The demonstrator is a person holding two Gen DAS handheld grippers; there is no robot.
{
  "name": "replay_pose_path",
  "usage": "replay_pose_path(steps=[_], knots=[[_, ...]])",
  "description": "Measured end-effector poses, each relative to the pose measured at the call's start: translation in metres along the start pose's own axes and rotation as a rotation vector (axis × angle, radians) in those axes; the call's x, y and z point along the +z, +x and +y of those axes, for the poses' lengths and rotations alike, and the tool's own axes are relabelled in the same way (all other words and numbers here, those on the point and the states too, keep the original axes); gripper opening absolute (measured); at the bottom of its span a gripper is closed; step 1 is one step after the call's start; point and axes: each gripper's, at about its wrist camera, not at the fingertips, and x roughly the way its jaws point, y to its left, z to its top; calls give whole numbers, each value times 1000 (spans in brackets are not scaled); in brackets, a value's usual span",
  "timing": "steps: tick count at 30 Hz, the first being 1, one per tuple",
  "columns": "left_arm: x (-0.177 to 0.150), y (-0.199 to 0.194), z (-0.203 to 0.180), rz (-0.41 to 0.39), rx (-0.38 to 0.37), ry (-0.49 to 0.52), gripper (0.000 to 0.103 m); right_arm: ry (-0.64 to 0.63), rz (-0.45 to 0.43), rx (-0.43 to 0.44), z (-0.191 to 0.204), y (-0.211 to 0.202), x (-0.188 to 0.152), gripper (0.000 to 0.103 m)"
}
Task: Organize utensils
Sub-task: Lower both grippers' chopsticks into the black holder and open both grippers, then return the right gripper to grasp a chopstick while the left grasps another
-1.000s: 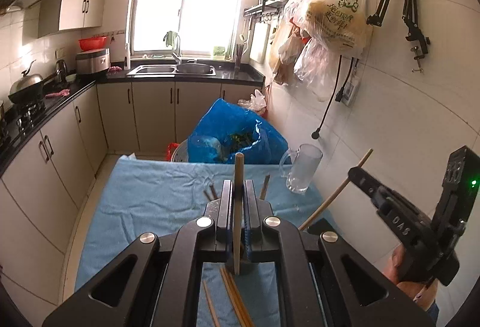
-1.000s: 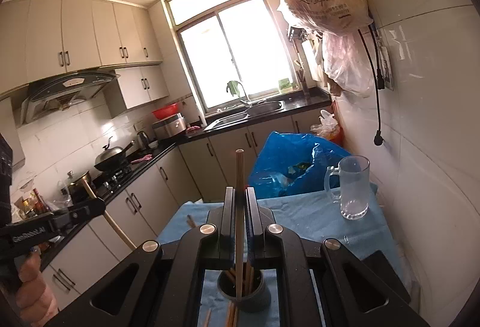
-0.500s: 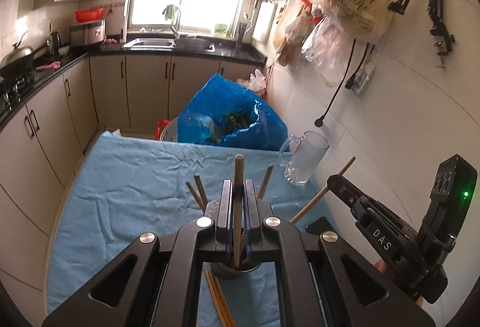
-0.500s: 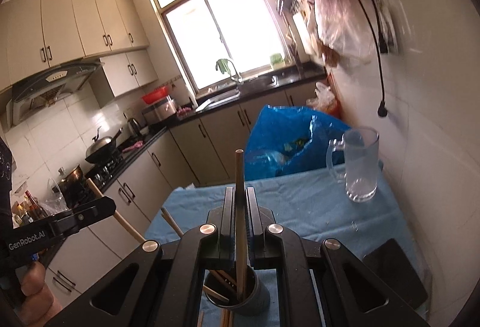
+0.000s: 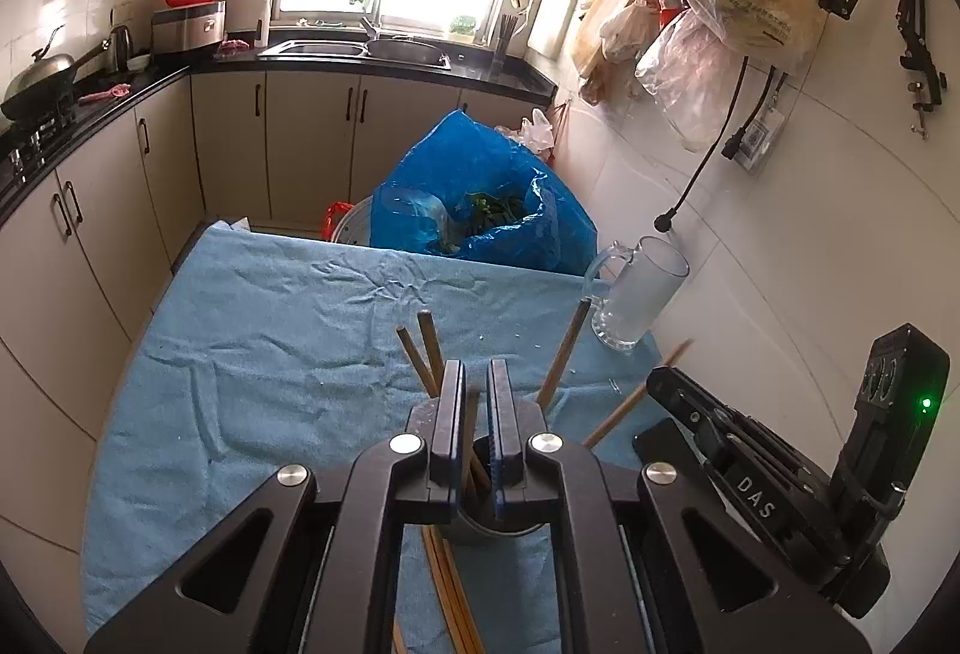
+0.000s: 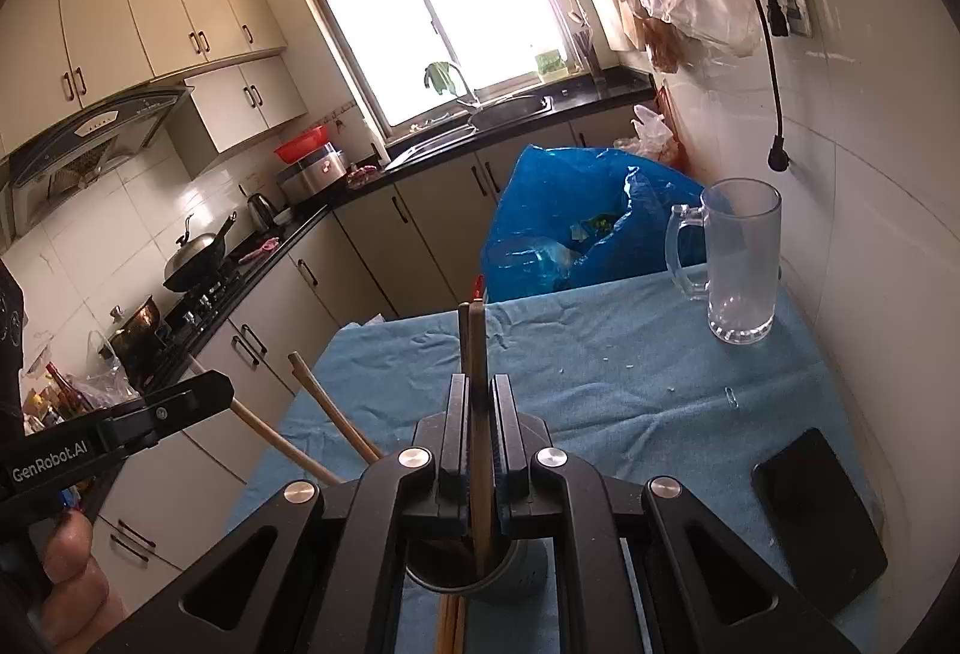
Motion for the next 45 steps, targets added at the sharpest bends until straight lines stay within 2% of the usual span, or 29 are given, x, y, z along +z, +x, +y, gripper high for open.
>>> replay_pose_path(steps=[4,6,10,14,17,21,25,35,42,45], knots=[[-1,-21,4,-42,-14,2,28,-5,-35,6,1,-16,3,8],[-6,-33,6,-68,-9,12,28,-7,-56,13,2,-30,2,8],[-29,-50,20,-71,-19,-1,28,1,-71,32,-1,-53,-11,9],[-65,-52,40,-38,9,-16,28,18,0,50,-10,-56,-48,10],[-99,-40,59,32,33,-38,28,43,78,49,-19,-46,-79,10],[-145,-2,83,180,63,-94,28,101,217,51,-33,-19,-126,10],[-174,28,95,289,59,-121,28,113,301,62,-34,1,-151,10],[-192,75,91,377,91,-90,28,-10,409,30,-1,50,-172,10],[-192,76,98,372,91,-107,28,-113,456,10,23,80,-178,10],[-194,76,103,375,96,-120,28,-157,463,1,33,89,-183,16]])
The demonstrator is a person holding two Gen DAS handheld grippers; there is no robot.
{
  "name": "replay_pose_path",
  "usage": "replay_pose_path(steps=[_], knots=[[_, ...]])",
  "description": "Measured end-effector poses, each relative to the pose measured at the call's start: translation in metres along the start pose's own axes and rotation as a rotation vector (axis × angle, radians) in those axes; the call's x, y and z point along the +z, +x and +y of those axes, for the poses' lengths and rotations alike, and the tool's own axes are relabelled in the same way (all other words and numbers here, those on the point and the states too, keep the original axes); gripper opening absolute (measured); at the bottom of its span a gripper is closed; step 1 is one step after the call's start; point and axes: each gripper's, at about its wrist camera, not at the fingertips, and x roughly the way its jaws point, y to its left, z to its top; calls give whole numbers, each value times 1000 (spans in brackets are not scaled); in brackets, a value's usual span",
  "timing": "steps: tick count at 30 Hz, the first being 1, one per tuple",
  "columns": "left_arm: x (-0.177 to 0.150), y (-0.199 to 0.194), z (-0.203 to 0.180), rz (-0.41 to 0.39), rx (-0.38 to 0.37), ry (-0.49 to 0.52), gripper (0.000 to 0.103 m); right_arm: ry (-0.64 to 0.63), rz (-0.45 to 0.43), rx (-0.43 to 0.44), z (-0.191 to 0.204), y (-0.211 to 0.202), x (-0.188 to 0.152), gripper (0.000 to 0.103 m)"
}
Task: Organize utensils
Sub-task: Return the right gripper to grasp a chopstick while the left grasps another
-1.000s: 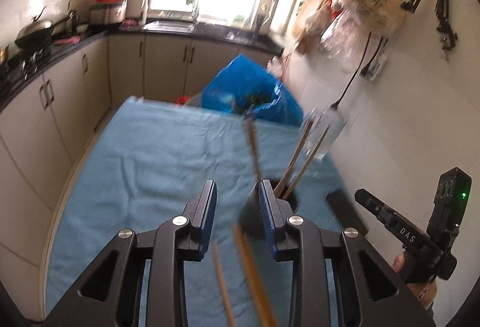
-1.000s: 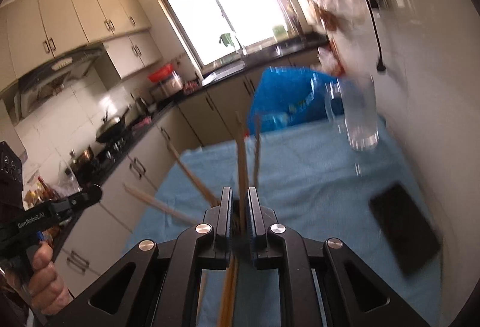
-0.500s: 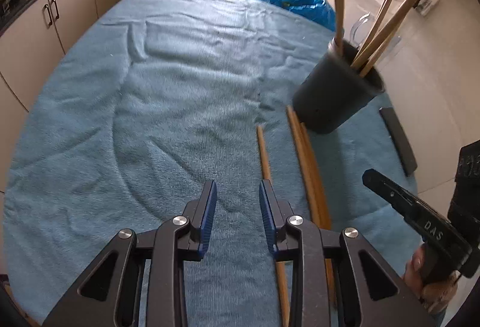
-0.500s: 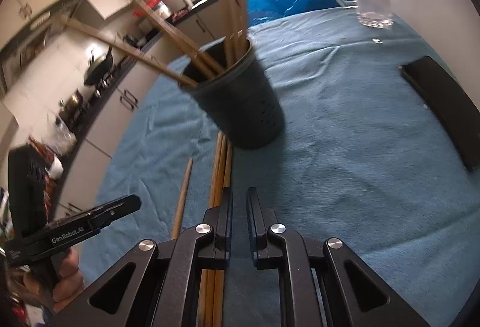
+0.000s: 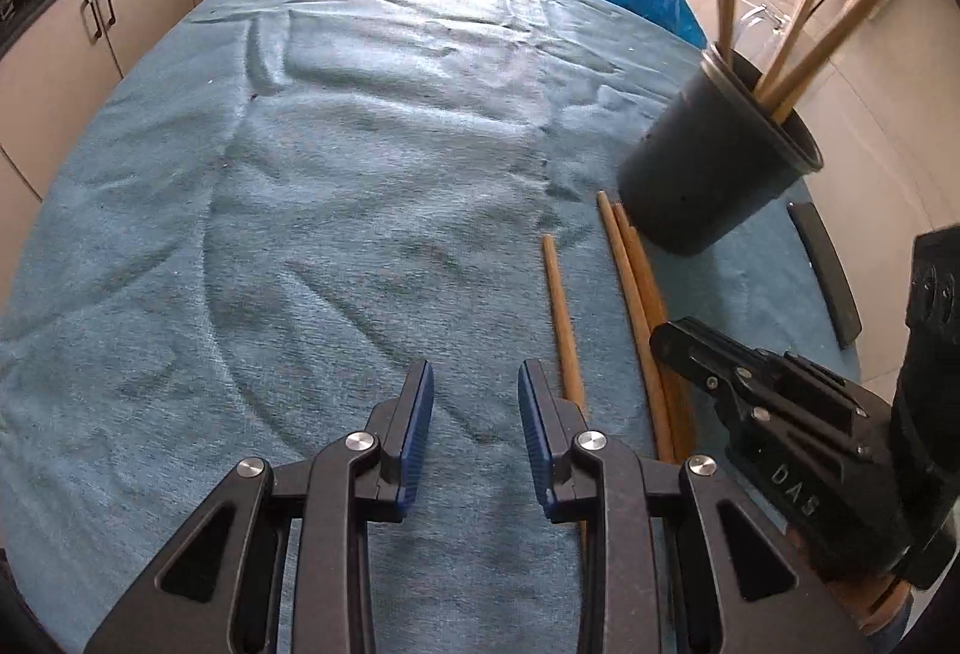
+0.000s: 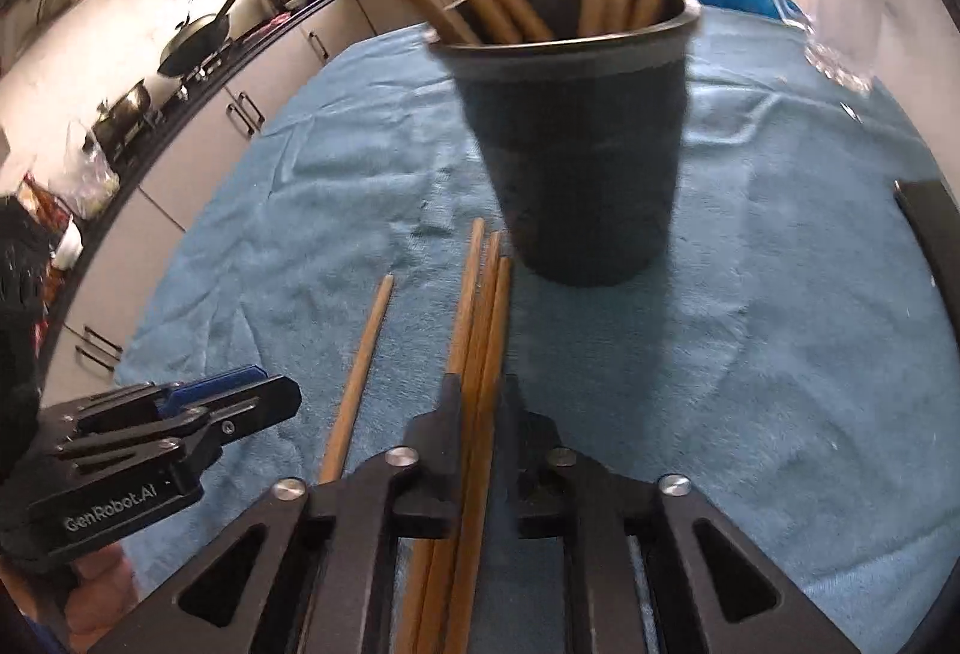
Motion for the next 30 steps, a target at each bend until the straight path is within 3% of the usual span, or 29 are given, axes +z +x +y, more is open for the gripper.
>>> replay_pose_path(steps=[3,9,13,19,22,25,30], knots=[[2,1,1,2,1,-2,28,-50,-4,-22,6,0,-3,16],[6,5,-6,3,-1,17,28,-164,92,-17,2,-13,-24,16],[13,12,-14,5,16,38,28,-143,108,-53,-12,-28,-39,15],[26,26,-37,-26,129,100,27,-71,82,-80,-37,-46,-45,15],[24,29,-44,-48,219,128,11,-45,61,-92,-47,-51,-43,16],[20,25,-38,-46,213,116,0,-31,44,-93,-52,-55,-38,15],[5,11,-18,-26,164,88,0,-46,17,-66,-49,-62,-30,15]])
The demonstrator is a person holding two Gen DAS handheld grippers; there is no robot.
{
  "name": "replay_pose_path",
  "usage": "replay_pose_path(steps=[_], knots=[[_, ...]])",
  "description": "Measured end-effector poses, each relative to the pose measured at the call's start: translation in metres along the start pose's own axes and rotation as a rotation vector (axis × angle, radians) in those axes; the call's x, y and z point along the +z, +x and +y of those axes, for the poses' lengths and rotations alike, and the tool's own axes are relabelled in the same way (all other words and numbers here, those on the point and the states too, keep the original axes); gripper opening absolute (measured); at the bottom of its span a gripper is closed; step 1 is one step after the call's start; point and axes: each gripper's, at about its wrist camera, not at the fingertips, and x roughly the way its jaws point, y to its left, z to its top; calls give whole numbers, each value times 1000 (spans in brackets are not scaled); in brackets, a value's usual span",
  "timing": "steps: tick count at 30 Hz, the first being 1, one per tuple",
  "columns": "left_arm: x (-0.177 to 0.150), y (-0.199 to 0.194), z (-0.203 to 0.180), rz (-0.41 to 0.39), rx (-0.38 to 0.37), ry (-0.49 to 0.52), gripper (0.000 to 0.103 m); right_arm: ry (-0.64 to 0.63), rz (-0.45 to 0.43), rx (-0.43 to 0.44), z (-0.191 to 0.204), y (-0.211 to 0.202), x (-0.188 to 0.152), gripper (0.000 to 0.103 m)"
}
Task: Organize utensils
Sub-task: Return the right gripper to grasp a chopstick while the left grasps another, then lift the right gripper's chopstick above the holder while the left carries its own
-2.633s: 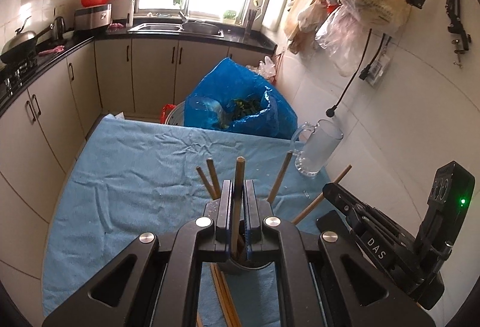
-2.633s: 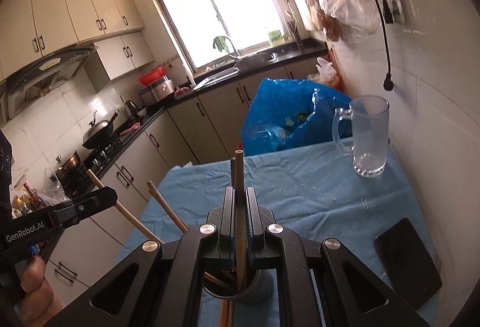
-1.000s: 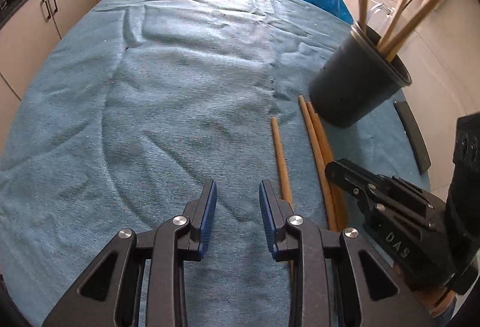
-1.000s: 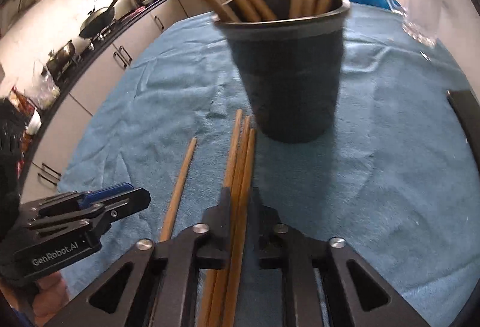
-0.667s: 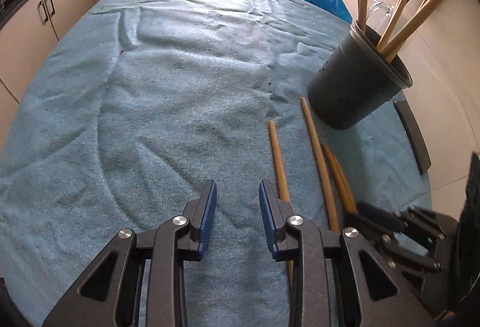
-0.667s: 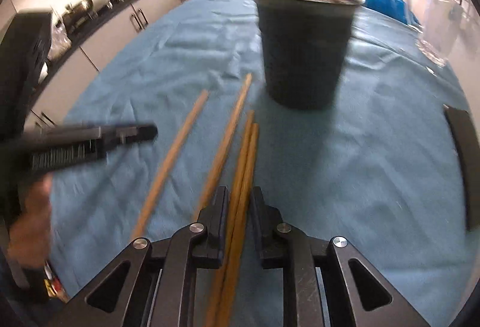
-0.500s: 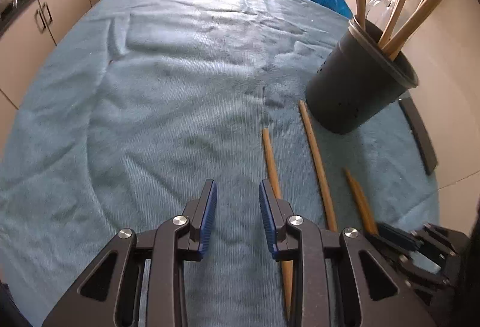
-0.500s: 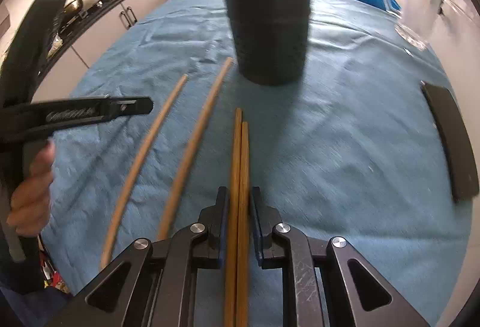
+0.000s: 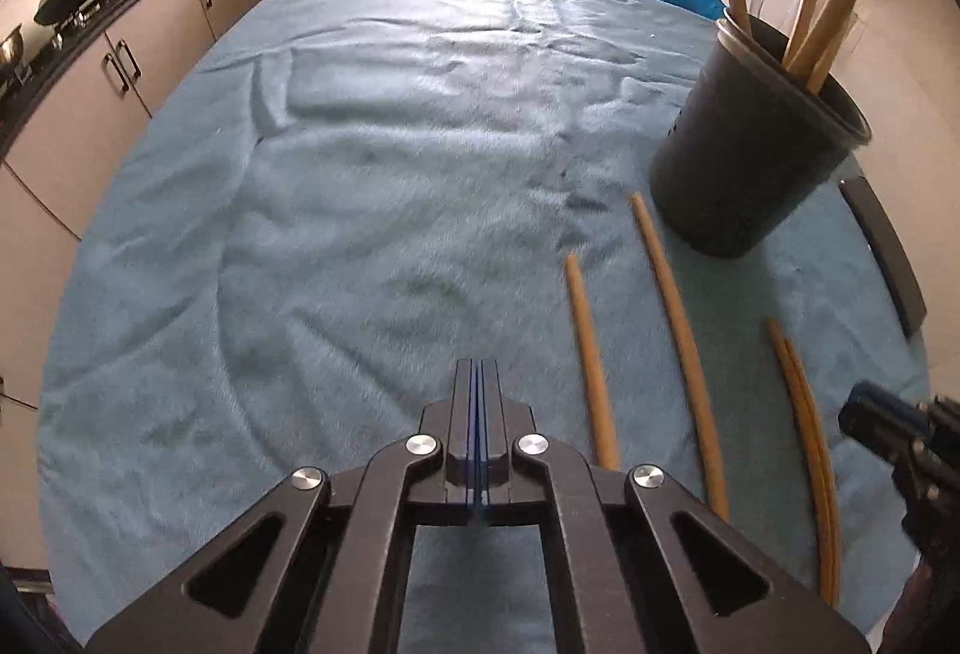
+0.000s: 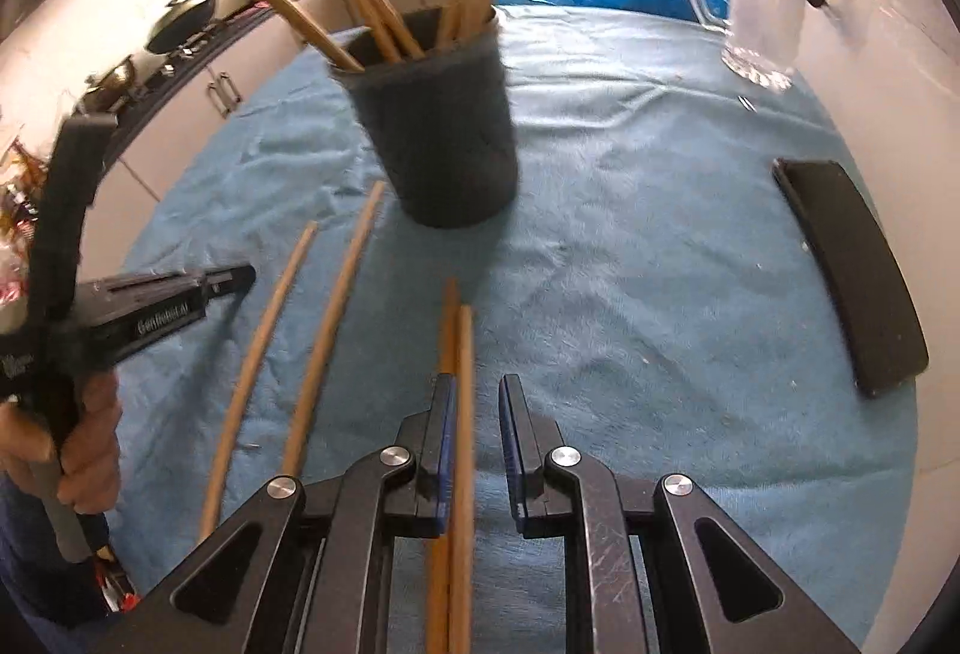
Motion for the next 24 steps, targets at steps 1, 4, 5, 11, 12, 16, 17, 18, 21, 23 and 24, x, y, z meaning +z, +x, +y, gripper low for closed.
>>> replay_pose_path(steps=[1,4,5,11,12,16,17,18,21,23,24], knots=[[-1,-1,4,6,-19,-7,0,-17,0,12,3,-1,1,15],[-3,-2,16,36,-100,-43,0,-36,20,35,12,5,5,15],[-5,-4,19,46,-130,-54,0,-40,26,36,15,8,6,15],[0,-8,20,70,-241,-82,0,-30,70,3,15,29,10,15],[1,-9,16,73,-248,-80,1,-26,75,-1,14,31,10,15],[4,-7,4,76,-248,-56,12,-31,82,-17,12,32,9,15],[5,-7,1,78,-247,-50,12,-31,83,-29,12,32,9,15],[6,-6,1,80,-249,-47,12,-32,82,-37,11,31,9,15],[12,-1,-5,85,-242,-38,12,-49,88,-24,12,30,10,15],[16,4,-9,92,-214,-33,12,-61,89,-38,13,32,11,15],[19,7,-10,98,-202,-28,13,-70,89,-45,13,34,13,16]])
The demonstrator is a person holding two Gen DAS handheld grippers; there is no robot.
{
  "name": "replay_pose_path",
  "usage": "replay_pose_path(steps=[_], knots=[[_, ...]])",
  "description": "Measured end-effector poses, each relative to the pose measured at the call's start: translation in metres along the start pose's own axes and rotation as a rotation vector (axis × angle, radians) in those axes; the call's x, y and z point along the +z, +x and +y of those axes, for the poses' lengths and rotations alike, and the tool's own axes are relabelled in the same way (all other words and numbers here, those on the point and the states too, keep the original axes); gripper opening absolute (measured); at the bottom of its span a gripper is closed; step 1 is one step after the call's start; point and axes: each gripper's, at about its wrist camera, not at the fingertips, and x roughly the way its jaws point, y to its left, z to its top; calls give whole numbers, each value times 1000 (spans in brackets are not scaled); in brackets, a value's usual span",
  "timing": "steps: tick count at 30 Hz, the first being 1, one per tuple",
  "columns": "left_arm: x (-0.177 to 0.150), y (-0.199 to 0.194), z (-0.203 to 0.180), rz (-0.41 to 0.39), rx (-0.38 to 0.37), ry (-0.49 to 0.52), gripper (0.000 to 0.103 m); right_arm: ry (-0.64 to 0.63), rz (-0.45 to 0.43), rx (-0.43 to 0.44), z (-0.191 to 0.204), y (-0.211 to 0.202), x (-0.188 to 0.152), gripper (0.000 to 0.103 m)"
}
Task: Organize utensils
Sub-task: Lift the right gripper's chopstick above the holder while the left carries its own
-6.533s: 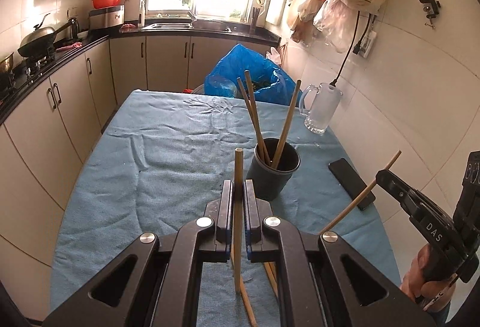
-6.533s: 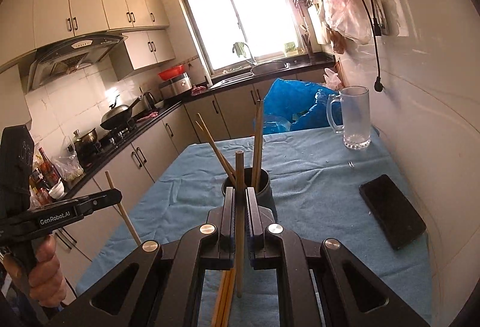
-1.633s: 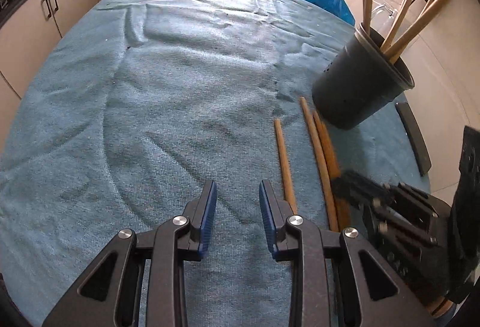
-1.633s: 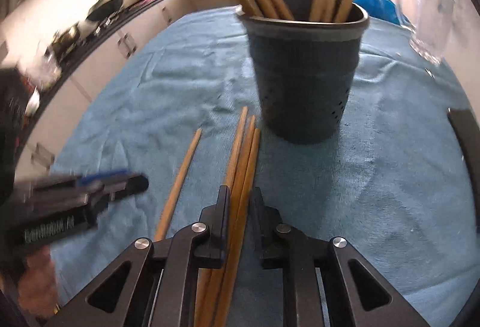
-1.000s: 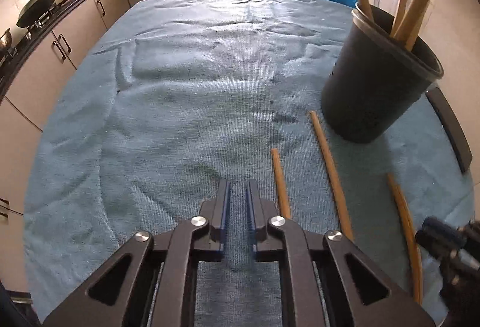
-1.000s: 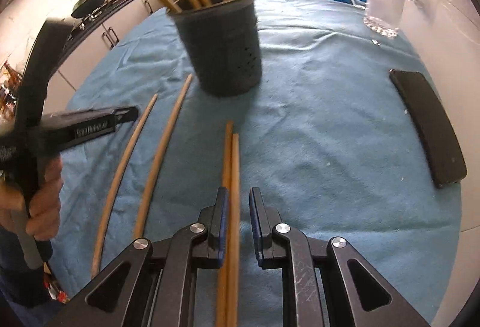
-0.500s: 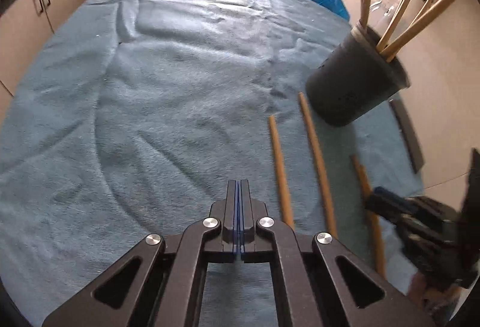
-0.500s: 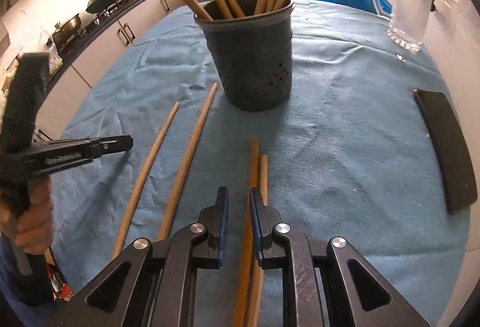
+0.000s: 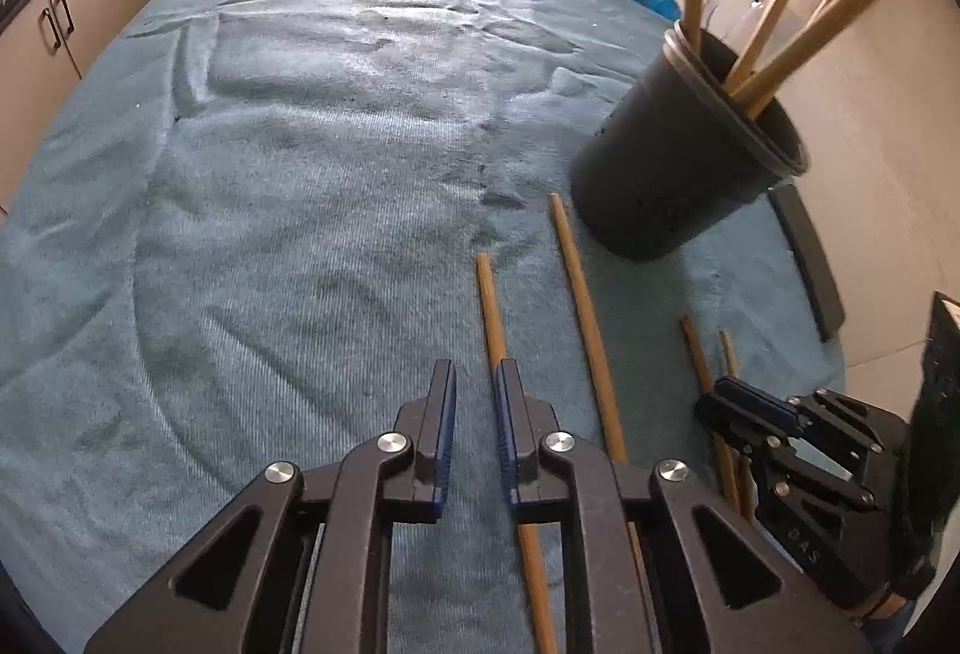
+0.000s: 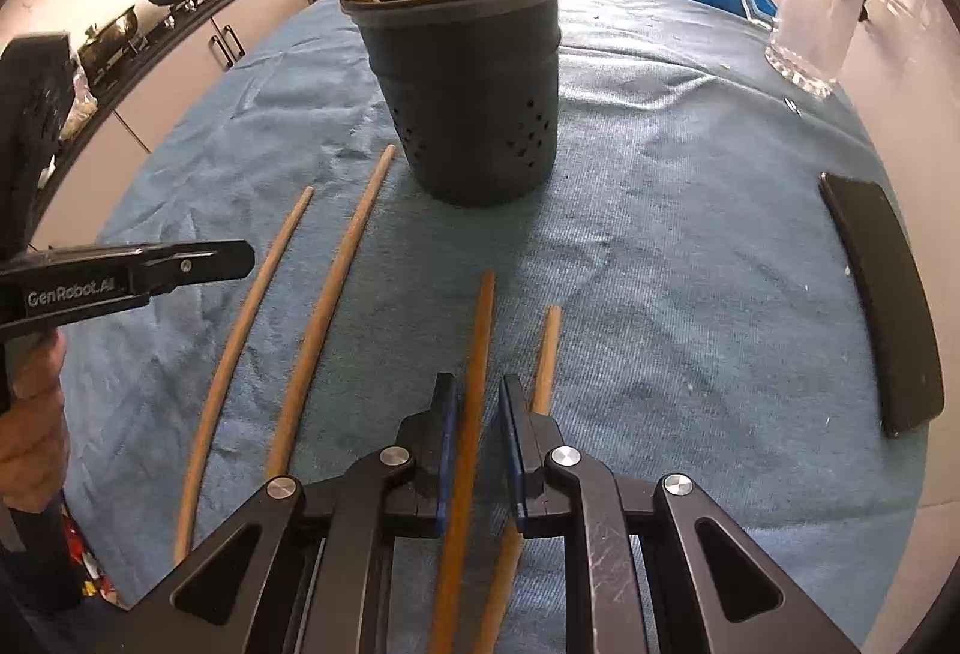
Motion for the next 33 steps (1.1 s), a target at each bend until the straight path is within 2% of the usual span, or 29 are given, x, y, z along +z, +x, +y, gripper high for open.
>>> replay_pose_path(steps=[2,4,6,7,8,9,13,15,22,26,30,33], knots=[[6,5,-5,3,23,13,20,-34,5,-22,6,3,4,17],[11,9,-14,8,57,35,20,-61,9,-39,11,6,8,19],[15,13,-21,2,110,52,14,-84,12,-56,15,9,12,19],[17,15,-24,-2,137,54,7,-94,12,-63,17,10,13,17],[17,15,-25,-2,145,48,6,-103,10,-71,19,11,14,14],[18,15,-24,-3,141,47,6,-102,5,-78,19,11,15,8],[5,2,-19,-24,67,35,6,-12,-34,-26,8,2,13,7],[1,-12,-17,-64,67,45,6,18,-99,17,5,-16,9,7],[-19,-99,-16,-268,17,68,5,97,-362,94,2,-98,-8,7],[-29,-142,-22,-366,-16,90,5,121,-528,102,5,-146,-23,7],[-34,-168,-35,-429,-22,106,5,133,-607,114,9,-169,-32,7],[-36,-180,-38,-448,-26,105,5,134,-622,108,12,-174,-33,7]])
